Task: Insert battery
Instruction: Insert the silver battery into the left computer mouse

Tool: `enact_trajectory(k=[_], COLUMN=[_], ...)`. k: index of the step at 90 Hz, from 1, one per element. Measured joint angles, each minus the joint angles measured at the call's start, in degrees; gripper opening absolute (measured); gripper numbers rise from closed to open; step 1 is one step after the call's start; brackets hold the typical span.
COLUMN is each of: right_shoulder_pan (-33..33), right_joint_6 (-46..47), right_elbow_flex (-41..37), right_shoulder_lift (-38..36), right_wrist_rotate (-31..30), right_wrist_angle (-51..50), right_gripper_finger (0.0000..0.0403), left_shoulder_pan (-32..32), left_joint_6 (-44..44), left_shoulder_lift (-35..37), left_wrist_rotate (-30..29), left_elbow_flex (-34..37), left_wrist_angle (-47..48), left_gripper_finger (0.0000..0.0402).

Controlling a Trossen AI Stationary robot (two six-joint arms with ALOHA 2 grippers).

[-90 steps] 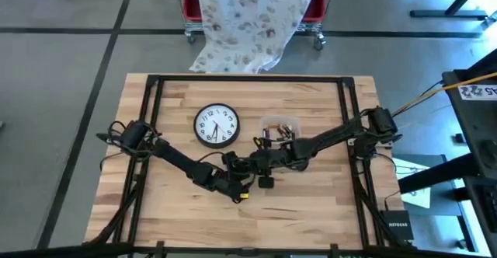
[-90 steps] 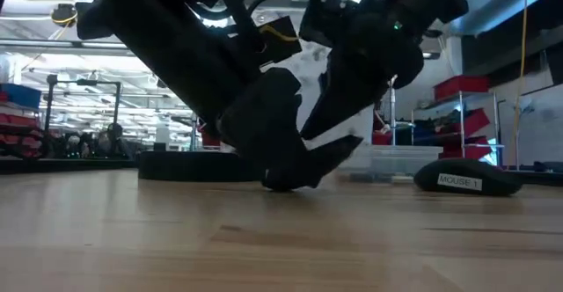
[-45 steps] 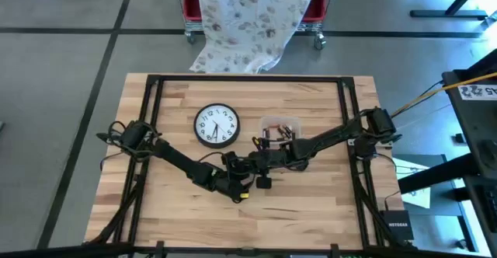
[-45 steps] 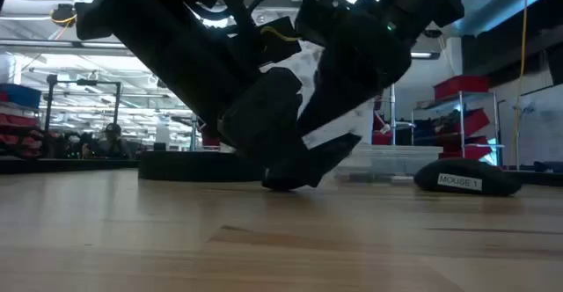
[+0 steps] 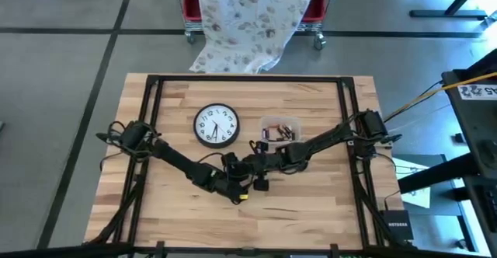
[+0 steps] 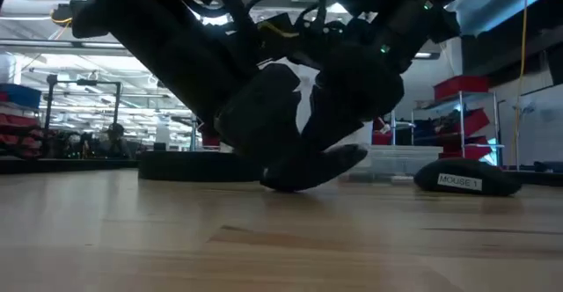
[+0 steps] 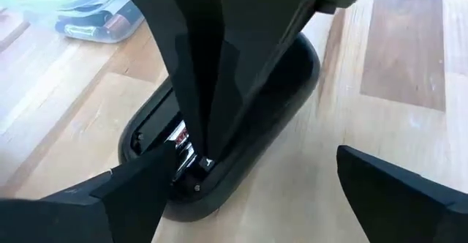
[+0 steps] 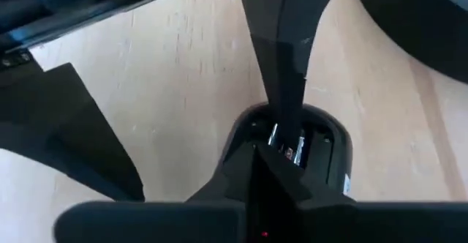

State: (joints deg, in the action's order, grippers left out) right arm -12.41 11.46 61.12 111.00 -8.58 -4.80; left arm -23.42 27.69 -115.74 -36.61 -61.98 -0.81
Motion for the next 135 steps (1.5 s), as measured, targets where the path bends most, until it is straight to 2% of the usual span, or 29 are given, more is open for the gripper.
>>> enact_trajectory(k=[20, 35, 50, 62, 78, 93, 102, 121, 135], right_shoulder_pan=[-3.0, -6.4, -8.6, -9.5, -9.7, -8.2, -7.0, -5.0, -4.0], right_joint_6=[-3.0, -4.4, -5.9, -7.7, -12.9, -19.1, -23.3, -32.4, -35.1], right_elbow_flex=[-0.6, -0.5, -0.5, -0.5, -3.0, -7.0, -9.3, -12.1, -12.9], right_shoulder_lift=[-4.8, -10.4, -11.0, -10.6, -10.6, -10.6, -10.6, -10.6, -9.1], right_wrist_rotate=[-5.4, -5.4, -6.6, -6.7, -9.6, -13.9, -13.9, -11.0, -8.3], right_wrist_angle=[-3.1, -5.1, -7.2, -10.1, -10.1, -5.6, -0.3, 6.8, 9.2], right_gripper_finger=[0.0, 0.0, 0.0008, 0.006, 0.0179, 0.0267, 0.0286, 0.0289, 0.0289], left_shoulder_pan=[-1.2, -2.0, -2.8, -3.8, -4.7, -2.5, -1.0, 1.3, 1.8], left_joint_6=[-1.7, -3.3, -5.6, -7.9, -11.5, -6.5, -4.4, -6.1, -6.1], left_shoulder_lift=[0.6, 1.0, 1.1, 1.1, 1.2, 1.2, 1.2, 1.3, 1.4], left_wrist_rotate=[-2.1, -1.8, -2.9, -3.5, -8.0, -8.2, -6.7, 0.6, 1.0], left_elbow_flex=[-0.9, -2.8, -5.0, -7.3, -8.5, -8.5, -8.4, -5.4, -4.7], left_wrist_angle=[0.7, 0.9, 0.7, 0.6, 3.7, 12.9, 16.2, 11.8, 10.9], left_gripper_finger=[0.0354, 0.0354, 0.0354, 0.0354, 0.0354, 0.0354, 0.0354, 0.0354, 0.0354])
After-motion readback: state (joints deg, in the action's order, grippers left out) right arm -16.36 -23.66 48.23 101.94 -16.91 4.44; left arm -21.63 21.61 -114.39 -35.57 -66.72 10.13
